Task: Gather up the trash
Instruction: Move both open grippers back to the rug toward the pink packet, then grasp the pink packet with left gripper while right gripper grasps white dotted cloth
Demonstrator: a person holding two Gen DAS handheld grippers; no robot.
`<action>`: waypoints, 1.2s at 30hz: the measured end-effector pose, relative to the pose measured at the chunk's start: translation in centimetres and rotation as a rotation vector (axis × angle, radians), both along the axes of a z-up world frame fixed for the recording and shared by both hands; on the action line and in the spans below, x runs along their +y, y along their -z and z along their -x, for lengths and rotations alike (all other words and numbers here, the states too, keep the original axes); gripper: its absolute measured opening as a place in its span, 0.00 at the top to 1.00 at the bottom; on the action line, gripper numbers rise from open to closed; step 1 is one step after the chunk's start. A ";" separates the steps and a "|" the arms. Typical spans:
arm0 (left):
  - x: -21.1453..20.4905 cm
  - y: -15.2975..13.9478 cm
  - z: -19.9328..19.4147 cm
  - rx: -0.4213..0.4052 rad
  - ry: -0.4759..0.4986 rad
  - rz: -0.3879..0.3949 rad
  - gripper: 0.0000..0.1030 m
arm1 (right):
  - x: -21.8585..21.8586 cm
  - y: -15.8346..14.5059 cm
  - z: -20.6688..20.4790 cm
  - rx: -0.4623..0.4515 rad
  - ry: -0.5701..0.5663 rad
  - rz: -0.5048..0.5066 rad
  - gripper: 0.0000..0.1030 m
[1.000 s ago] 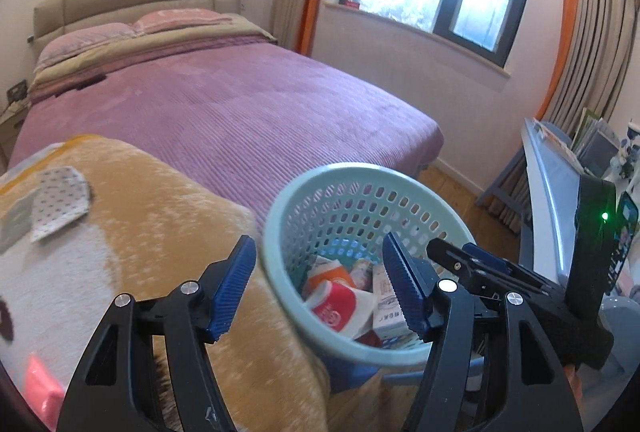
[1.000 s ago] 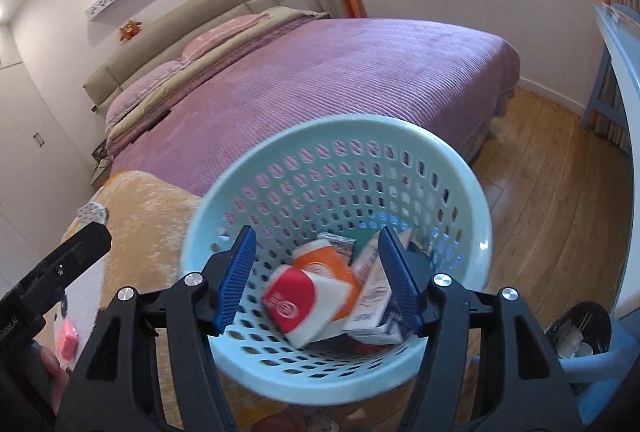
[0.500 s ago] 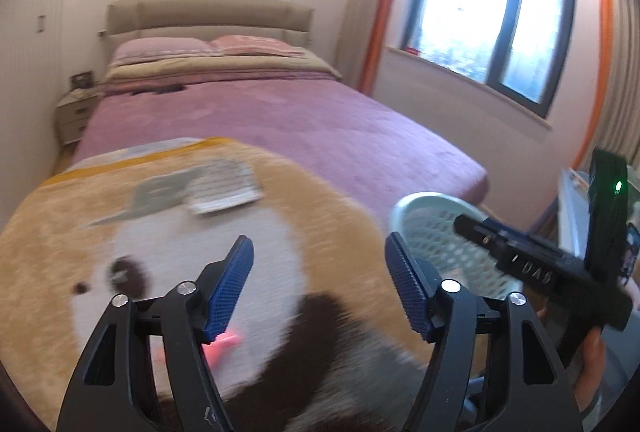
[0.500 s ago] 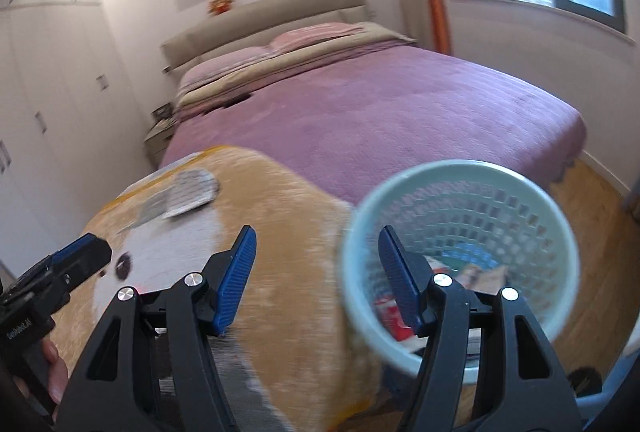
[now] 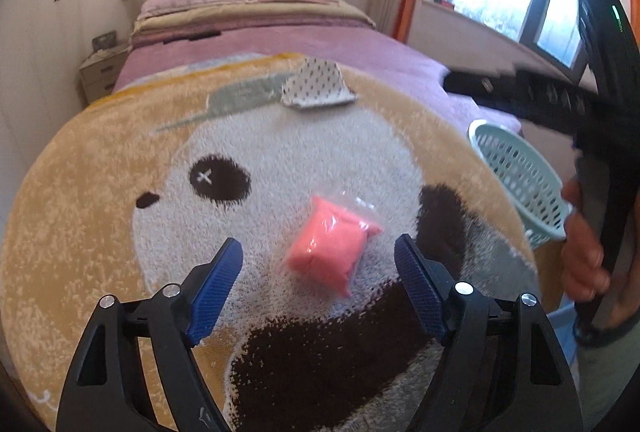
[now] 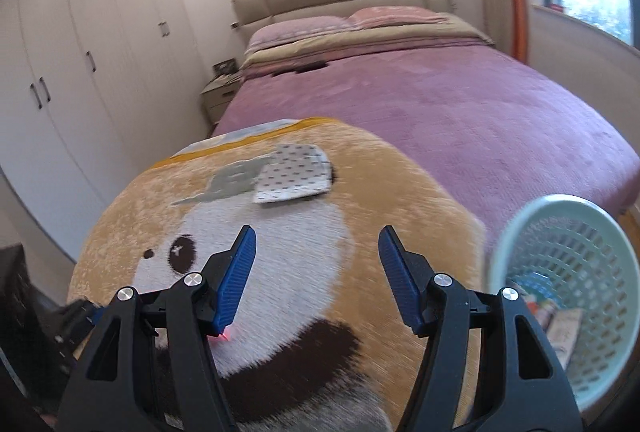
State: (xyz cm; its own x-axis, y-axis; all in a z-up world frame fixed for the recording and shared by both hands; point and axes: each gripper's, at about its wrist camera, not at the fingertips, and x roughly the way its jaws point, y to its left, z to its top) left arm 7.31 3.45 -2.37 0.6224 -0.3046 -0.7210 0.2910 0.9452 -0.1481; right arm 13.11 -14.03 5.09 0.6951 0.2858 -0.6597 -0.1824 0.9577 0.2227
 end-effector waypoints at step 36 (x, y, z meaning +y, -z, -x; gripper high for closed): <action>3.7 0.7 -6.7 -0.080 -0.148 0.084 0.61 | 4.3 6.1 -16.7 0.159 -0.190 -0.015 0.42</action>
